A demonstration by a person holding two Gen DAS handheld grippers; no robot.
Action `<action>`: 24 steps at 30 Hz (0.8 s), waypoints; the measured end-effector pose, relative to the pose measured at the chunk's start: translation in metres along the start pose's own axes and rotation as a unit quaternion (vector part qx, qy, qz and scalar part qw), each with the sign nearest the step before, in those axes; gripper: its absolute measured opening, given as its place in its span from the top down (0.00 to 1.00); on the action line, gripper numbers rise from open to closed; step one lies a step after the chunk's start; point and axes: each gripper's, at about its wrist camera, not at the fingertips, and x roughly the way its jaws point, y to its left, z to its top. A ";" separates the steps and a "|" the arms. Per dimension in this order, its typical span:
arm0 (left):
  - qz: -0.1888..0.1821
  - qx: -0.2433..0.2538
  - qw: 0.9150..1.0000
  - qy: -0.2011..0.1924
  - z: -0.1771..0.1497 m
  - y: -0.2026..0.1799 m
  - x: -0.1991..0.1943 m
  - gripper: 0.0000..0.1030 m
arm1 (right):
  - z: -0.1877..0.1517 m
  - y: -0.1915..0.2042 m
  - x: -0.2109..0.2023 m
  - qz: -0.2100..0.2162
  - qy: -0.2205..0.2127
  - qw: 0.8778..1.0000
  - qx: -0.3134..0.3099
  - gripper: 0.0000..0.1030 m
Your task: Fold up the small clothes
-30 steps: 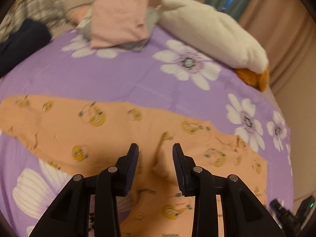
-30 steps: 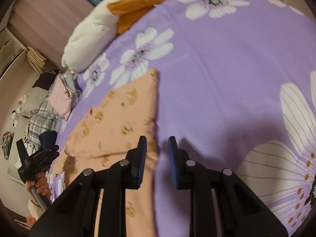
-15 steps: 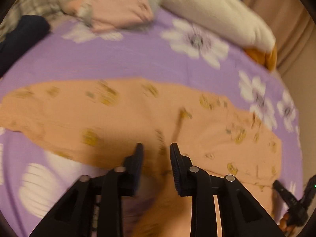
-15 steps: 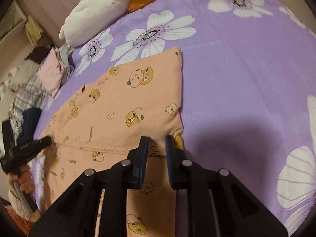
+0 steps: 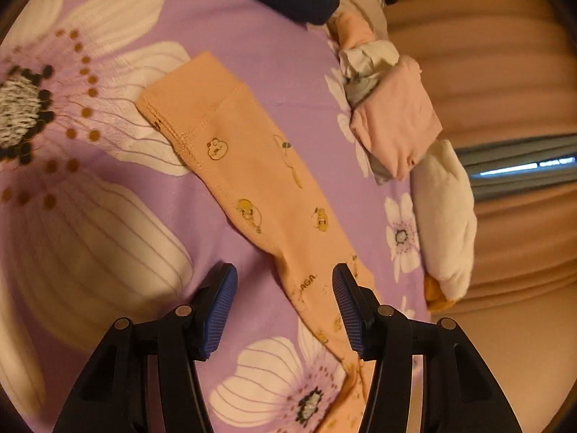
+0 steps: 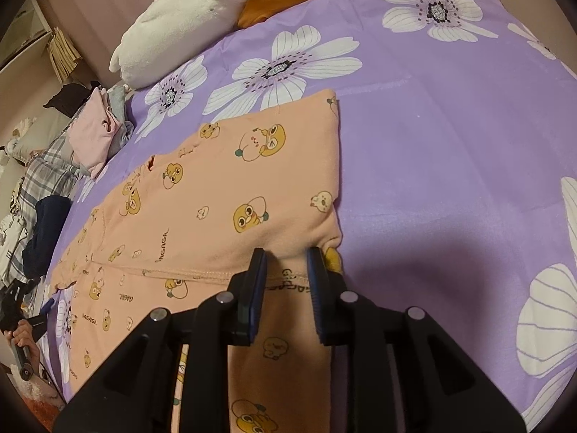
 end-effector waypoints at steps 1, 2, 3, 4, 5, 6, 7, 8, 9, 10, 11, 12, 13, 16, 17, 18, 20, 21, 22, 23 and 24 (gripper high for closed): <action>-0.010 -0.010 1.000 0.005 0.003 0.003 0.004 0.48 | -0.001 0.000 0.000 -0.001 -0.003 1.000 -0.001 0.77; -0.017 -0.020 1.000 0.011 0.006 0.006 0.010 0.48 | -0.002 0.000 -0.001 -0.002 -0.008 1.000 0.000 0.77; -0.027 -0.027 0.999 0.015 0.010 0.010 0.015 0.48 | -0.003 0.000 -0.001 -0.003 -0.011 1.000 0.002 0.77; -0.045 -0.038 0.998 0.018 0.013 0.011 0.022 0.48 | -0.004 0.001 -0.001 -0.006 -0.014 1.000 0.003 0.77; -0.052 -0.042 0.998 0.022 0.016 0.009 0.028 0.48 | -0.004 0.001 -0.001 -0.008 -0.016 1.000 0.003 0.76; -0.055 -0.042 0.997 0.026 0.018 0.007 0.032 0.48 | -0.005 0.002 -0.001 -0.009 -0.018 1.000 0.002 0.76; -0.058 -0.039 0.997 0.029 0.019 0.004 0.035 0.48 | -0.006 0.003 -0.001 -0.012 -0.021 1.000 -0.002 0.76; -0.056 -0.037 0.997 0.030 0.019 0.001 0.039 0.48 | -0.007 0.004 -0.001 -0.013 -0.023 1.000 -0.005 0.75; -0.051 -0.037 0.998 0.030 0.019 0.000 0.039 0.48 | -0.007 0.004 -0.001 -0.013 -0.024 1.000 -0.006 0.74; -0.053 -0.037 0.997 0.029 0.021 0.000 0.038 0.48 | -0.007 0.004 -0.001 -0.012 -0.025 1.000 -0.006 0.74; -0.060 -0.039 0.997 0.029 0.021 0.000 0.039 0.48 | -0.007 0.003 -0.001 -0.009 -0.025 1.000 -0.006 0.73; -0.057 -0.042 0.997 0.028 0.023 0.001 0.041 0.53 | -0.007 0.003 -0.001 -0.007 -0.025 1.000 -0.005 0.72; -0.043 -0.048 0.998 0.020 0.022 0.005 0.042 0.59 | -0.006 0.002 -0.001 -0.004 -0.025 1.000 -0.004 0.71; 0.016 -0.047 0.999 -0.001 0.022 0.011 0.046 0.92 | -0.007 0.001 -0.001 0.003 -0.027 1.000 0.000 0.71; 0.023 -0.041 0.999 -0.007 0.021 0.010 0.045 0.92 | -0.007 0.002 -0.001 0.004 -0.027 1.000 0.000 0.71; 0.037 -0.034 0.999 -0.016 0.018 0.005 0.044 0.92 | -0.007 0.002 -0.001 0.005 -0.028 1.000 0.001 0.71; 0.077 0.000 0.996 -0.032 0.014 -0.010 0.042 0.92 | -0.008 0.001 -0.001 0.009 -0.029 1.000 0.004 0.71; 0.097 0.024 0.994 -0.040 0.011 -0.017 0.043 0.92 | -0.008 0.001 -0.001 0.010 -0.029 1.000 0.005 0.71; 0.125 0.056 0.989 -0.051 0.005 -0.028 0.044 0.92 | -0.008 0.000 -0.001 0.012 -0.029 0.999 0.006 0.71; 0.146 0.079 0.984 -0.060 -0.001 -0.037 0.044 0.92 | -0.008 0.000 -0.002 0.013 -0.029 0.999 0.008 0.71; 0.154 0.096 0.981 -0.065 -0.005 -0.042 0.045 0.92 | -0.008 0.000 -0.002 0.013 -0.028 0.999 0.008 0.71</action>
